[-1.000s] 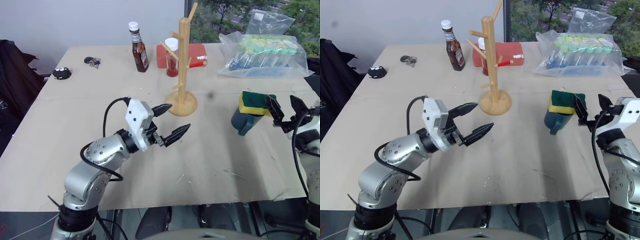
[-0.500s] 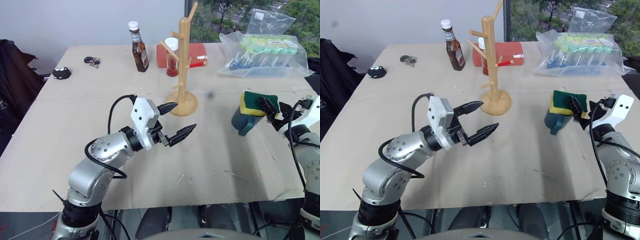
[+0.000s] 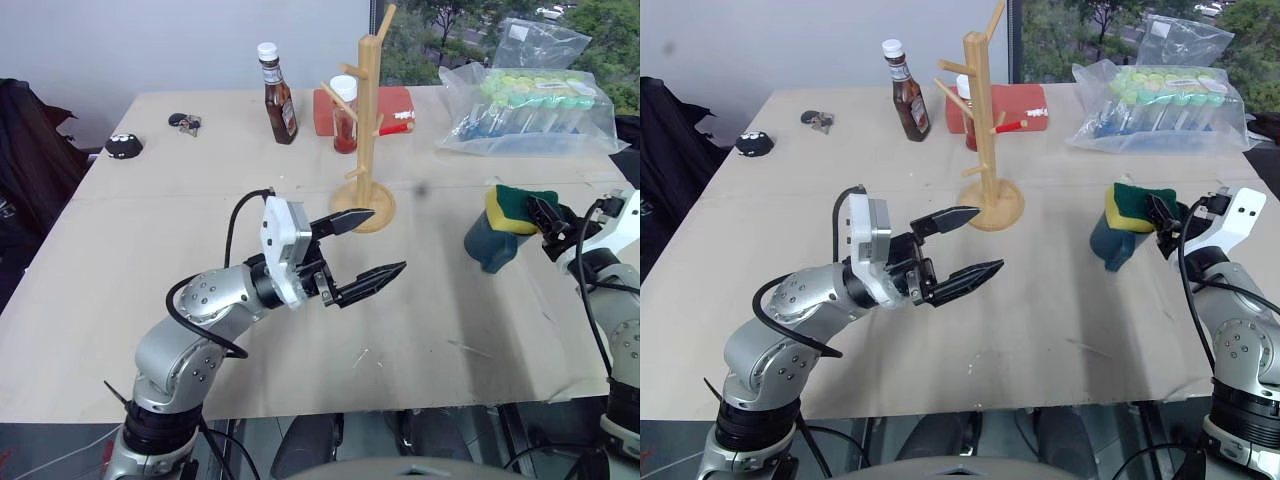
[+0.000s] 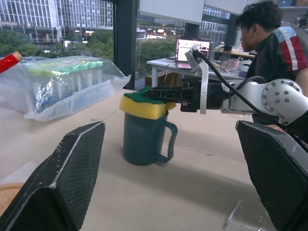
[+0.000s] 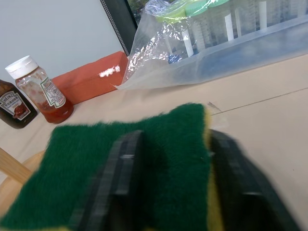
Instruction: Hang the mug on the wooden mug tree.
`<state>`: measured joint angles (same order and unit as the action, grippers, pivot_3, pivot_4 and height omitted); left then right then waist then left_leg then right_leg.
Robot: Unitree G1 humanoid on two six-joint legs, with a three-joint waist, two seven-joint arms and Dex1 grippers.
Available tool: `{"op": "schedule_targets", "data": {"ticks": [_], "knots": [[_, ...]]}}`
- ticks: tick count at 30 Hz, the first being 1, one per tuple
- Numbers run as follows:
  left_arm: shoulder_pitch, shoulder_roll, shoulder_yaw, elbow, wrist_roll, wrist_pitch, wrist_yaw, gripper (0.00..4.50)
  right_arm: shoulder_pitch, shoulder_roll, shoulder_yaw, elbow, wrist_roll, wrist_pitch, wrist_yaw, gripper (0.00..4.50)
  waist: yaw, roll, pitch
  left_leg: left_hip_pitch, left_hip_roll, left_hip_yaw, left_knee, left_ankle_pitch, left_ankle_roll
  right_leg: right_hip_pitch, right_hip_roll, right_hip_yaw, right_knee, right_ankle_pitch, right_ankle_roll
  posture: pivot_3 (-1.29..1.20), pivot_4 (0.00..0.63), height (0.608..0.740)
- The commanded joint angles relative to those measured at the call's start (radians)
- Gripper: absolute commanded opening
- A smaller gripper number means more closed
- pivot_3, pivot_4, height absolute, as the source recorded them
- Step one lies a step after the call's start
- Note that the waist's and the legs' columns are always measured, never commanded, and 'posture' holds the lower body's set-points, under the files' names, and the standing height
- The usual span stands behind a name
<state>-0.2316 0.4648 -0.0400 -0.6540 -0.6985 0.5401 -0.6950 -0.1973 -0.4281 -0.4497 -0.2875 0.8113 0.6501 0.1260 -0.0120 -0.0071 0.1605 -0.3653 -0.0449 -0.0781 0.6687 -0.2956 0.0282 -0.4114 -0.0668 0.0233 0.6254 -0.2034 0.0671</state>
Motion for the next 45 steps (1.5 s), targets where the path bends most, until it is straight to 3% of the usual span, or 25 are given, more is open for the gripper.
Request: {"op": "schedule_targets", "data": {"ticks": [1,14,17,23,30,34,36,37,38,40,41,45], "knots": [[-0.016,0.002,0.002,-0.008,0.002,-0.022,-0.003,4.5,-0.015,-0.011,-0.037,-0.037,0.016,-0.011,-0.004,0.12,0.0,0.0,0.0,0.0,0.0,0.0,0.0,0.0,0.0,0.0,0.0,0.0,0.0,0.0,0.0,0.0,0.15,0.74],[-0.073,-0.022,-0.017,0.022,-0.022,-0.02,-0.023,4.5,-0.024,0.014,-0.126,-0.127,0.159,-0.032,-0.051,0.05,0.0,0.0,0.0,0.0,0.0,0.0,0.0,0.0,0.0,0.0,0.0,0.0,0.0,0.0,0.0,0.0,0.15,0.74],[-0.115,-0.031,-0.054,0.041,-0.032,-0.003,-0.054,4.5,0.043,-0.016,-0.204,-0.131,0.156,-0.044,-0.063,0.05,0.009,0.0,0.0,0.0,0.0,-0.001,0.0,0.0,0.0,0.0,0.0,0.0,0.0,0.0,0.0,0.0,0.15,0.74],[-0.179,-0.031,-0.157,0.093,0.023,0.002,-0.103,4.5,0.205,-0.046,-0.249,-0.052,0.003,-0.079,-0.08,0.05,0.014,0.0,0.0,-0.002,-0.001,-0.001,0.0,0.0,0.0,0.0,0.0,0.0,-0.001,0.0,0.0,0.0,0.15,0.74],[-0.212,-0.021,-0.182,0.136,0.054,-0.013,-0.158,4.5,0.252,-0.015,-0.237,0.02,-0.148,-0.139,-0.131,0.05,-0.004,0.001,0.0,0.001,0.001,0.003,0.0,0.0,0.0,0.0,0.003,0.004,0.0,0.0,0.0,0.0,0.15,0.74],[-0.213,-0.019,-0.183,0.156,0.071,-0.027,-0.183,4.5,0.303,-0.018,-0.279,0.009,-0.185,-0.185,-0.106,1.32,0.001,0.001,0.001,0.001,0.001,0.003,0.0,0.0,0.001,0.0,0.003,0.004,0.0,0.0,0.0,0.0,0.15,0.74],[-0.214,-0.023,-0.185,0.163,0.08,-0.034,-0.19,4.5,0.313,-0.024,-0.294,0.012,-0.201,-0.211,-0.099,2.25,0.001,0.001,0.001,0.001,0.001,0.003,0.0,0.0,0.001,0.0,0.002,0.004,0.0,0.0,0.0,0.0,0.15,0.74],[-0.214,-0.024,-0.185,0.166,0.083,-0.036,-0.193,4.5,0.313,-0.026,-0.305,0.015,-0.207,-0.225,-0.101,2.98,0.001,0.001,0.001,0.001,0.001,0.003,0.0,0.0,0.001,0.0,0.002,0.004,-0.001,0.0,0.0,0.0,0.15,0.74],[-0.214,-0.025,-0.185,0.167,0.086,-0.038,-0.195,4.5,0.312,-0.027,-0.313,0.017,-0.211,-0.235,-0.101,3.17,0.001,0.001,0.001,0.001,0.001,0.003,0.0,0.0,0.001,0.0,0.002,0.005,-0.001,0.0,0.0,0.0,0.15,0.74],[-0.21,-0.024,-0.182,0.168,0.088,-0.04,-0.202,4.5,0.302,-0.03,-0.327,0.012,-0.214,-0.256,-0.095,4.15,0.0,0.001,0.001,0.001,0.001,0.003,0.0,0.0,0.001,0.0,0.002,0.005,-0.001,0.0,0.0,0.0,0.15,0.74],[-0.209,-0.024,-0.181,0.168,0.089,-0.041,-0.204,4.5,0.298,-0.032,-0.331,0.007,-0.213,-0.263,-0.09,4.44,0.0,0.001,0.001,0.001,0.001,0.003,0.0,0.0,0.001,0.0,0.002,0.004,-0.001,0.0,0.0,0.0,0.15,0.74],[-0.176,0.009,-0.173,0.183,0.116,-0.052,-0.219,4.5,0.337,-0.055,-0.261,-0.121,-0.208,-0.266,0.012,4.44,-0.001,0.002,0.001,0.001,0.001,0.003,0.0,0.0,0.001,0.0,0.003,0.005,0.0,0.0,0.0,0.0,0.15,0.74]]}}
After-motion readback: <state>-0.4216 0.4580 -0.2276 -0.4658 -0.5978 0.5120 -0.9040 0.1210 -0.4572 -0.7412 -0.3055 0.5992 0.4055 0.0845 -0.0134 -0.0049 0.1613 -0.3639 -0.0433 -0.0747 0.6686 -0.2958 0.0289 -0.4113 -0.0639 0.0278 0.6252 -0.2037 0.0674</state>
